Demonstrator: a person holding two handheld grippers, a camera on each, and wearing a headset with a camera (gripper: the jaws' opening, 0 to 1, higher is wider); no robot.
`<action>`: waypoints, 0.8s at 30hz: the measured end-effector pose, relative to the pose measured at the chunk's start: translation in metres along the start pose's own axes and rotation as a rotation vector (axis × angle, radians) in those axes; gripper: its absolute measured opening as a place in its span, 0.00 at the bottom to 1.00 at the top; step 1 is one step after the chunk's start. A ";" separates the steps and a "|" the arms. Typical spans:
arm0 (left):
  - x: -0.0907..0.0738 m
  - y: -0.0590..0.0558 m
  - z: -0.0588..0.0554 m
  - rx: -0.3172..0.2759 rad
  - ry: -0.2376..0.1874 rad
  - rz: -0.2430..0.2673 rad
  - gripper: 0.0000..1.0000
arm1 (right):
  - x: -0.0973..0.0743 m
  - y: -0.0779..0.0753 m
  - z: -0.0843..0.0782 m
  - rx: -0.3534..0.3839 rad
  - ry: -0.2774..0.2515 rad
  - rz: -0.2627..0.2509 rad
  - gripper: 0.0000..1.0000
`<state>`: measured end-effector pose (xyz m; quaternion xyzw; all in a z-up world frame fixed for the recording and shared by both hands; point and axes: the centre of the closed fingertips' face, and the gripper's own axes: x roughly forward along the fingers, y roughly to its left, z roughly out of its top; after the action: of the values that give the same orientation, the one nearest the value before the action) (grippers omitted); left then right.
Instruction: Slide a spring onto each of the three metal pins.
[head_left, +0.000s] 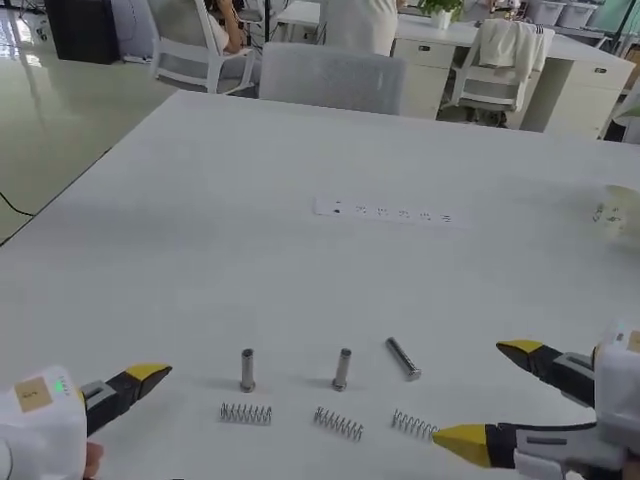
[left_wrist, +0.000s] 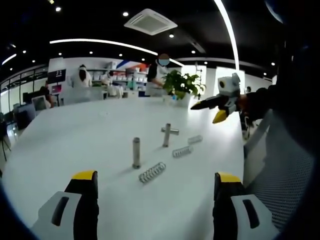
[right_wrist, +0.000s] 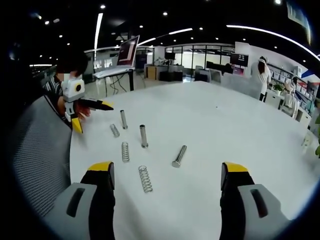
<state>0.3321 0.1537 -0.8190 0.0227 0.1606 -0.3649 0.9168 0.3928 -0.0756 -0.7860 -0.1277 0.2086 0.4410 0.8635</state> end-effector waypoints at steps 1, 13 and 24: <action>0.000 0.000 0.000 0.000 -0.002 0.001 0.93 | 0.001 -0.003 0.006 -0.009 -0.005 0.001 0.88; -0.003 -0.001 0.004 0.001 -0.007 0.014 0.93 | 0.031 -0.022 0.024 -0.032 0.037 0.018 0.83; -0.006 -0.001 0.005 -0.001 -0.010 0.028 0.93 | 0.064 -0.032 0.024 -0.019 0.141 0.026 0.73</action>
<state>0.3287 0.1560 -0.8120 0.0227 0.1556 -0.3520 0.9227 0.4585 -0.0396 -0.7936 -0.1640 0.2664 0.4443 0.8395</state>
